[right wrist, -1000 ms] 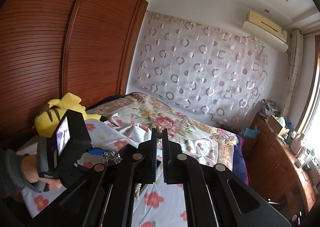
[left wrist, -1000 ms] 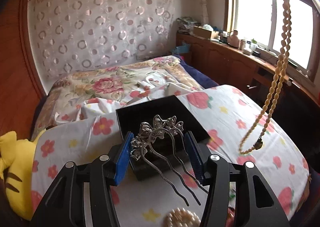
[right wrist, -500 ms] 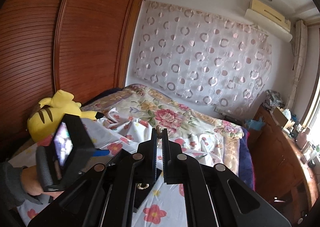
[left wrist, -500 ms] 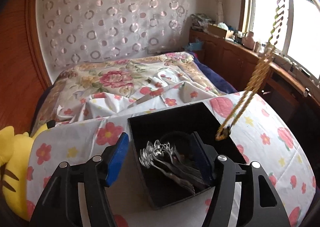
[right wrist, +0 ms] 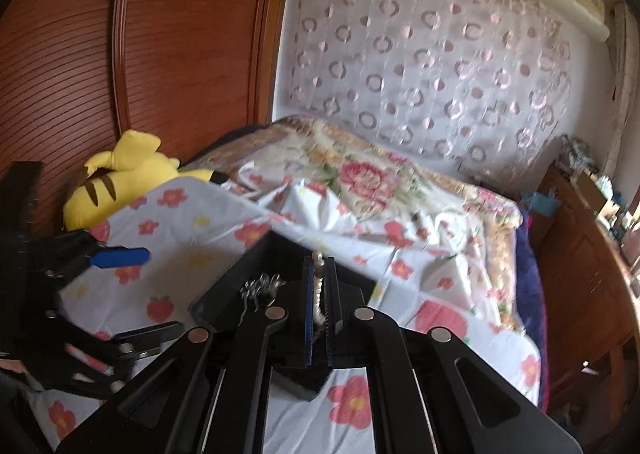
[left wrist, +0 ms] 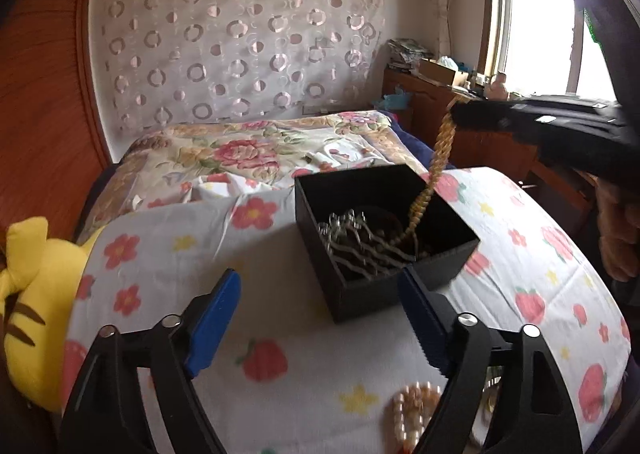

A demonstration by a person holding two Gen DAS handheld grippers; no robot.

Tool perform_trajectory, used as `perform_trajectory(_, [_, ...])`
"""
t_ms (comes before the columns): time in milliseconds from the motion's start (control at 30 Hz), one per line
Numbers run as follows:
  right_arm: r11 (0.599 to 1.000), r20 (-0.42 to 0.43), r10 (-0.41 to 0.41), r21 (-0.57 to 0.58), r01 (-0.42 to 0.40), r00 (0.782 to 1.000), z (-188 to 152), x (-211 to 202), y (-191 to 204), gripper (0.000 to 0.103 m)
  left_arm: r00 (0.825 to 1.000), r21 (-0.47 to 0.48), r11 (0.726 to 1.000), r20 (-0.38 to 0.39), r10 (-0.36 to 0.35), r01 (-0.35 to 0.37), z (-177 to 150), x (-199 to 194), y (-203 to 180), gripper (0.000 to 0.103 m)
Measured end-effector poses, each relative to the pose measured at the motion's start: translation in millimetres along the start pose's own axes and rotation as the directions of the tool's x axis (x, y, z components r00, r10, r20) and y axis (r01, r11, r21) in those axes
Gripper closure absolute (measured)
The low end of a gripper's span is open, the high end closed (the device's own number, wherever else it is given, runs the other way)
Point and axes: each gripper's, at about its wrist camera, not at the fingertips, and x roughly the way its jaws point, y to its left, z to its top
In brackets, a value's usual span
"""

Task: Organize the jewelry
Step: 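Lower the beige necklace into the black box and open the right gripper, then withdraw both grippers from the box toward the remaining jewelry on the sheet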

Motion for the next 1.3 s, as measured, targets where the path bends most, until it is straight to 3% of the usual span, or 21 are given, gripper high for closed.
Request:
perform_trajectory(200, [0.999,-0.030,0.031,0.029,-0.030,0.999,-17.7,12.8,3.7,0.095,1.000,-0.004,1.000,0.019,0.000,0.000,-19.2,-20.5,-2.5,0.013])
perform_trajectory(267, [0.999,-0.026,0.034,0.028,-0.033,0.999,-21.2,11.6,2.9,0.072,1.000,-0.010,1.000,0.027,-0.008,0.008,-24.1,-26.9,-3.2,0.009])
perform_trajectory(333, [0.999,-0.019,0.038,0.032,-0.037,0.999,-25.4,7.6,3.6,0.066,0.999,-0.012,1.000,0.030,-0.013,0.013,-29.4,-32.4,-3.8,0.008])
perform_trajectory(700, [0.992,-0.005,0.117,0.039,-0.116,0.993,-78.6,-36.5,15.4,0.066,0.999,0.008,1.000,0.042,-0.021,0.021,-56.8,-56.8,-20.1,0.008])
perform_trajectory(900, [0.978,-0.072,0.209,0.026,-0.208,0.975,-124.2,-50.9,39.8,0.067,0.999,-0.016,0.999,0.024,-0.043,0.043,-76.0,-67.5,-20.8,0.008])
perform_trajectory(1133, [0.958,-0.135,0.280,-0.017,-0.285,0.950,-154.6,-53.5,82.1,0.073,1.000,-0.026,0.999,0.004,-0.021,0.021,-92.1,-77.3,-14.7,0.008])
perform_trajectory(1300, [0.953,-0.181,0.286,-0.049,-0.300,0.941,-159.4,-46.7,99.4,0.084,1.000,-0.025,1.000,-0.022,-0.016,0.016,-104.3,-82.2,-12.8,0.008])
